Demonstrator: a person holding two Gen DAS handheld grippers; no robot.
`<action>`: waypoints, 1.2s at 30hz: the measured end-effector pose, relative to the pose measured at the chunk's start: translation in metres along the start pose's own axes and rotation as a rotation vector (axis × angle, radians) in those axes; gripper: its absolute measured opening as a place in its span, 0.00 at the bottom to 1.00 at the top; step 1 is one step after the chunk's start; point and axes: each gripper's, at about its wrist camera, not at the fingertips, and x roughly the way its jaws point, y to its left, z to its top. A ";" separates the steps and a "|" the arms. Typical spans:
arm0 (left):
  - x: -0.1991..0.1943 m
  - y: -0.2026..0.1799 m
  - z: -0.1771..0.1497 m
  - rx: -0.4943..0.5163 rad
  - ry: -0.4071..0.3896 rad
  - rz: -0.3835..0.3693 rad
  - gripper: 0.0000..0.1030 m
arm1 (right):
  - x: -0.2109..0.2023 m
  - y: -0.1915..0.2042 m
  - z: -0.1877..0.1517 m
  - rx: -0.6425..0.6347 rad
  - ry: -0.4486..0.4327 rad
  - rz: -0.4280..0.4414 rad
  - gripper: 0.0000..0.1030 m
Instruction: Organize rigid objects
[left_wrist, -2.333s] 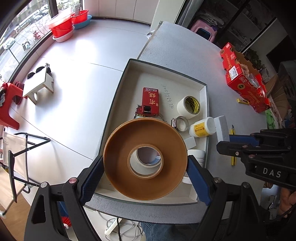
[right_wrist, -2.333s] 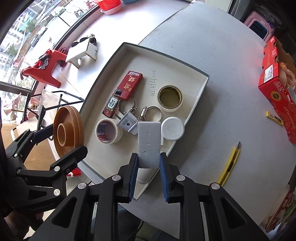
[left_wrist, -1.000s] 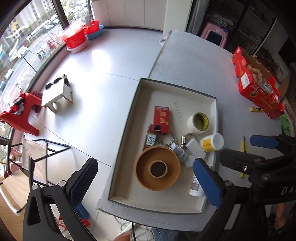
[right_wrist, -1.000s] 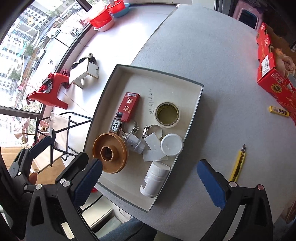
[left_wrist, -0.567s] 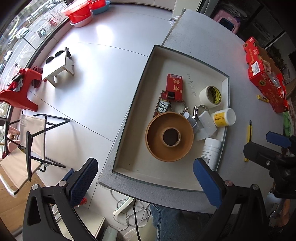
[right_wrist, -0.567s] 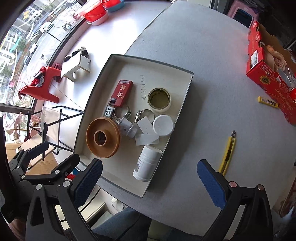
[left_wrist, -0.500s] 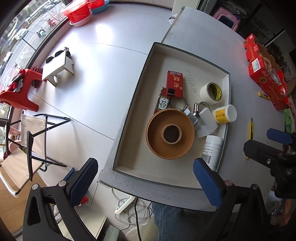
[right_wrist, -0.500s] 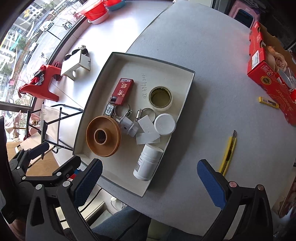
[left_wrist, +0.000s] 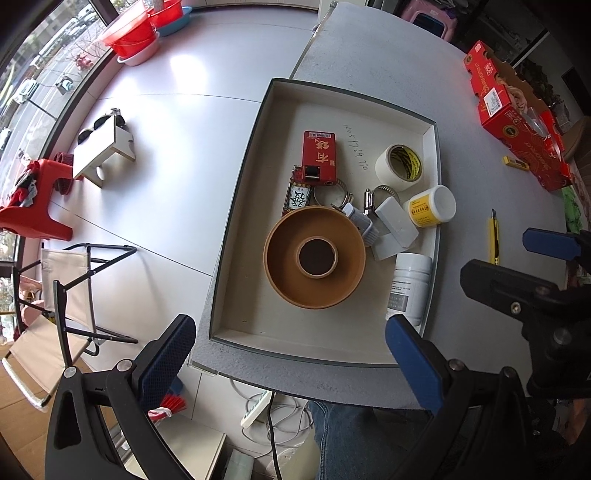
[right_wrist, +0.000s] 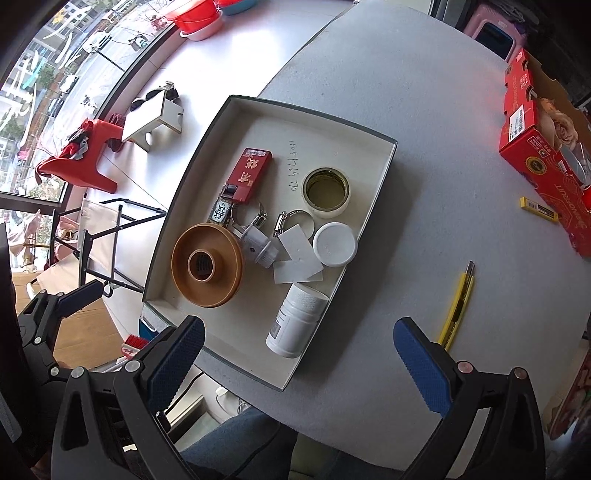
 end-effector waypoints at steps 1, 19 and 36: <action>-0.001 -0.001 0.000 0.004 -0.003 0.002 1.00 | 0.000 0.000 0.000 0.001 0.000 0.000 1.00; -0.005 -0.012 0.000 0.031 -0.006 -0.028 1.00 | -0.002 0.006 -0.001 -0.020 -0.010 -0.014 1.00; -0.005 -0.011 0.000 0.021 -0.002 -0.042 1.00 | -0.004 0.010 -0.001 -0.028 -0.014 -0.019 1.00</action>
